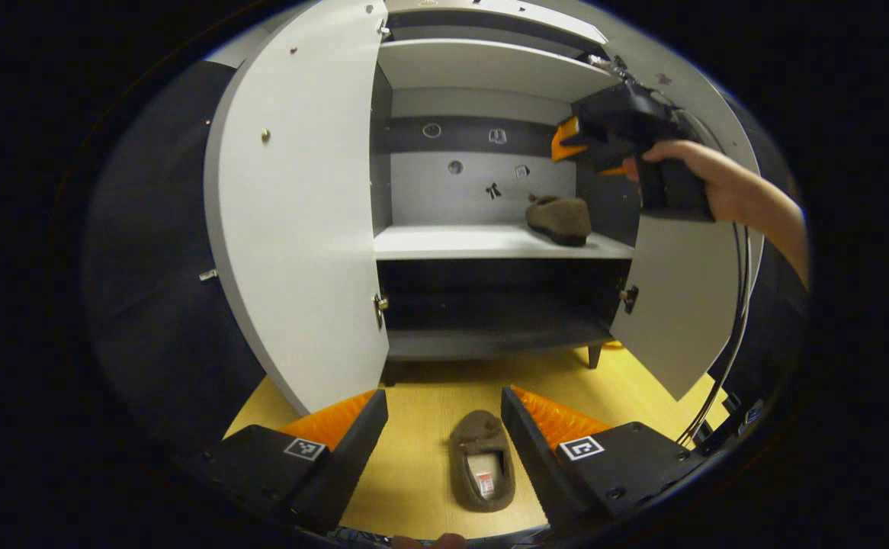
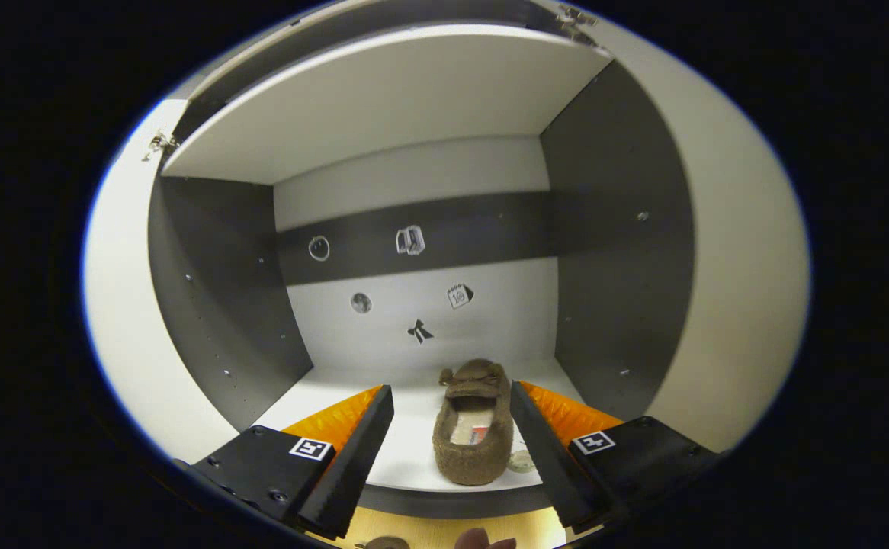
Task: Grab one shoe with the right hand and put it into the shoe cabinet, grab the other shoe with the left hand and put it into the shoe cabinet; then close the right door with the right hand and the left door with the left hand.
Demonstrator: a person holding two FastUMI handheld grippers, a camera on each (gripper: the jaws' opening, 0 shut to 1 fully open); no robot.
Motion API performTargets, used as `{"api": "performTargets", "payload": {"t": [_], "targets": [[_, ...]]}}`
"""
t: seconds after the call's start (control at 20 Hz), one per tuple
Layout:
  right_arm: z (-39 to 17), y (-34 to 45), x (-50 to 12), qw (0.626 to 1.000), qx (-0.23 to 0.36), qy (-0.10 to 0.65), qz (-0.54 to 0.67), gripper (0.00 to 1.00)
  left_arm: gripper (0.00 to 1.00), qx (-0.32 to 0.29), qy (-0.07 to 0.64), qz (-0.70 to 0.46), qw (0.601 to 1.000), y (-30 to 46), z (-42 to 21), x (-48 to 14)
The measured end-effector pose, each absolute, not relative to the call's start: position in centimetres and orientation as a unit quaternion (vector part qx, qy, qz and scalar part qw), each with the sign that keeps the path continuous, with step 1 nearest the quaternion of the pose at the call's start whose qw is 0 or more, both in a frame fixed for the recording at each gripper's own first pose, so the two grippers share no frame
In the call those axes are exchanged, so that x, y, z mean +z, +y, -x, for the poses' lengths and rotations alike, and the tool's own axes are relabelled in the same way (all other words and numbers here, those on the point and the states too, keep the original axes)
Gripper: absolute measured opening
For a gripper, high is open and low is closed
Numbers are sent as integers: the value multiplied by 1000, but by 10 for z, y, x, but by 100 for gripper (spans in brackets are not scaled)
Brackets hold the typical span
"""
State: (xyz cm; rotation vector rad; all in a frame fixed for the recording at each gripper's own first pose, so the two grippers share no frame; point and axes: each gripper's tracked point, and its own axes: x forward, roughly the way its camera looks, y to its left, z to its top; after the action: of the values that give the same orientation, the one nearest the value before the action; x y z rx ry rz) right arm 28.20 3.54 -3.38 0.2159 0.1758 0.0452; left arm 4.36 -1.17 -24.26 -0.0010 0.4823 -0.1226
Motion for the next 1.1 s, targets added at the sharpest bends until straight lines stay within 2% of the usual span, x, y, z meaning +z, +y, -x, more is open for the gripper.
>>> {"api": "performTargets", "payload": {"t": [0.25,0.4,0.5,0.65,0.8,0.85,0.9,0.95,1.0,1.1], "targets": [[-218,18,10,995,25,26,-90,98,95,-94,304,19,948,-23,-40,-327],[-175,15,29,996,26,1,-83,100,95,-95,316,13,944,-24,-46,-367],[-152,12,33,996,22,-13,-80,98,93,-99,322,-7,942,-23,-51,-398],[-124,7,18,997,19,2,-71,98,86,-109,343,-23,933,-30,-57,-440],[-102,-1,6,998,12,16,-65,100,80,-111,327,-32,938,-34,-76,-456],[-96,-4,2,998,9,22,-64,98,80,-114,323,-38,939,-36,-82,-459],[-90,-8,0,998,5,26,-63,100,77,-109,316,-46,941,-35,-91,-462],[-84,-11,-1,998,4,29,-62,98,74,-107,312,-53,942,-34,-97,-464],[-78,-15,-2,998,3,30,-59,98,62,-105,311,-56,943,-34,-104,-468],[-69,-24,-3,998,-3,31,-51,98,48,-108,312,-44,943,-41,-108,-474]]}}
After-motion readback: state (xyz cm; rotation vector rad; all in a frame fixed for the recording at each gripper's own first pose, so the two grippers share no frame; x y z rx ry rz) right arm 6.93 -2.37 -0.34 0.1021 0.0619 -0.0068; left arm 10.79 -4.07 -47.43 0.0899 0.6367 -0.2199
